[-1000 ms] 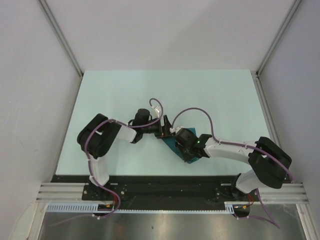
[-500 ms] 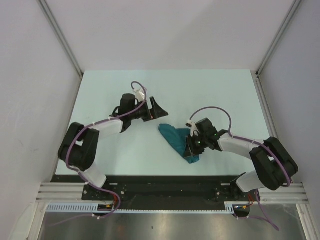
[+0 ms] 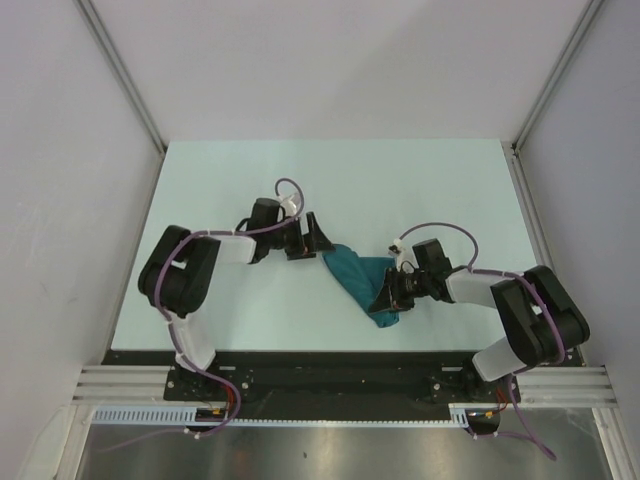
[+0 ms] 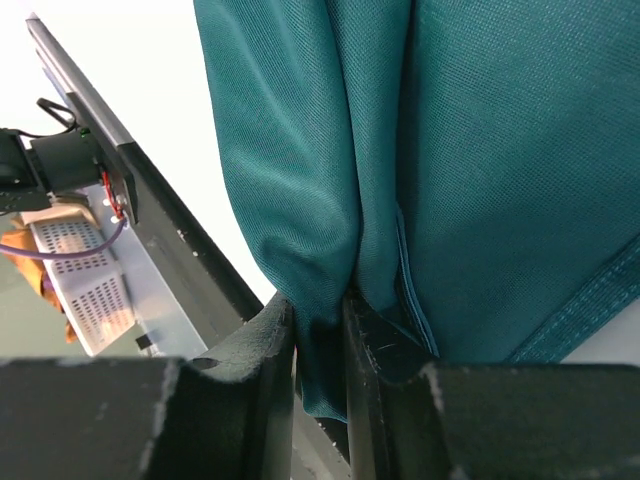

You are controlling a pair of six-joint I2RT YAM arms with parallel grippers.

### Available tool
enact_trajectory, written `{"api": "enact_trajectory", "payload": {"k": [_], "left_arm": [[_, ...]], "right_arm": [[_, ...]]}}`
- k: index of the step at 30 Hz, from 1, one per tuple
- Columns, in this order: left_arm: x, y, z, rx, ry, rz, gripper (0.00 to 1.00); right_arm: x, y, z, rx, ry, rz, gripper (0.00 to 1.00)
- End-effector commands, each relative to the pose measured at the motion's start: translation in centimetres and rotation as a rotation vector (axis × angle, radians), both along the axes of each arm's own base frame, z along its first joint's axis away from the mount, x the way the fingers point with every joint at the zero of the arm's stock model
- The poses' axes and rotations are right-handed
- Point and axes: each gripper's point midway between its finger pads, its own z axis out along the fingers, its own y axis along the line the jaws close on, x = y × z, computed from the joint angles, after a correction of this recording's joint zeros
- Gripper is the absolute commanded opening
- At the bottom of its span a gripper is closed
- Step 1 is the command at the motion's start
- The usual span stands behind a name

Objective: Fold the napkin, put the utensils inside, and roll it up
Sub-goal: Roll the napkin with the utensil

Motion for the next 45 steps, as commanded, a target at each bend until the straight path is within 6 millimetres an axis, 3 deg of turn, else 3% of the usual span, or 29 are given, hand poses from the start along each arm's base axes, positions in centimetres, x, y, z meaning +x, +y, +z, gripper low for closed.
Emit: {"api": "enact_trajectory", "payload": {"k": [1,8,12,17,20,25,26,27,29,32,36,41,43,44,45], "left_arm": [[0.5,-1.2,0.0,-0.039,0.002,-0.066,0.98],[-1.1,-3.5,-1.3,-0.097,0.074,-0.148,0.96],[-2.9,-5.0,-1.9,-0.093,0.102,-0.207,0.88],[-4.3,-5.4,-2.8,-0.076,0.131,-0.232,0.76],[-4.5,-5.3,-3.0,-0.078,0.140,-0.231,0.50],[-4.2,-5.5,-3.1,-0.092,0.150,-0.214,0.17],[-4.0,-5.6,-3.1,-0.093,0.147,-0.212,0.06],[-4.0,-5.7,-3.1,-0.096,0.151,-0.211,0.00],[-3.7,-5.6,-2.9,-0.093,0.138,-0.198,0.00],[-2.9,-4.4,-2.5,-0.065,0.110,-0.146,0.00],[-1.7,-1.4,-2.0,-0.057,0.087,-0.054,0.00],[-1.7,3.6,-1.9,-0.036,0.088,0.083,0.00],[-2.7,5.4,-2.8,-0.014,0.114,0.131,0.00],[-2.3,6.5,-2.3,-0.014,0.096,0.165,0.00],[-2.5,6.9,-2.3,-0.014,0.095,0.176,0.00]], "right_arm": [[-3.4,-2.4,-3.6,-0.136,0.180,-0.031,0.00],[-3.1,-2.5,-4.0,-0.143,0.183,-0.029,0.00],[-2.8,-2.6,-4.0,-0.146,0.176,-0.029,0.00],[-2.6,-2.5,-4.0,-0.145,0.171,-0.029,0.00],[-2.5,-2.5,-4.0,-0.144,0.167,-0.030,0.00],[-1.8,-2.4,-3.8,-0.147,0.145,-0.029,0.00],[-1.6,-2.3,-3.7,-0.149,0.138,-0.027,0.00],[-1.2,-2.2,-3.6,-0.151,0.127,-0.028,0.00],[-0.8,-2.2,-3.4,-0.161,0.108,-0.019,0.00],[0.6,-1.9,-2.9,-0.176,0.059,0.000,0.01],[2.8,-0.3,-2.3,-0.203,-0.010,0.061,0.01],[5.5,4.3,-1.5,-0.167,-0.098,0.181,0.00],[6.0,5.5,-2.2,-0.169,-0.106,0.222,0.01],[7.1,6.6,-1.6,-0.156,-0.136,0.237,0.00],[7.1,6.9,-2.1,-0.168,-0.123,0.254,0.00]]}}
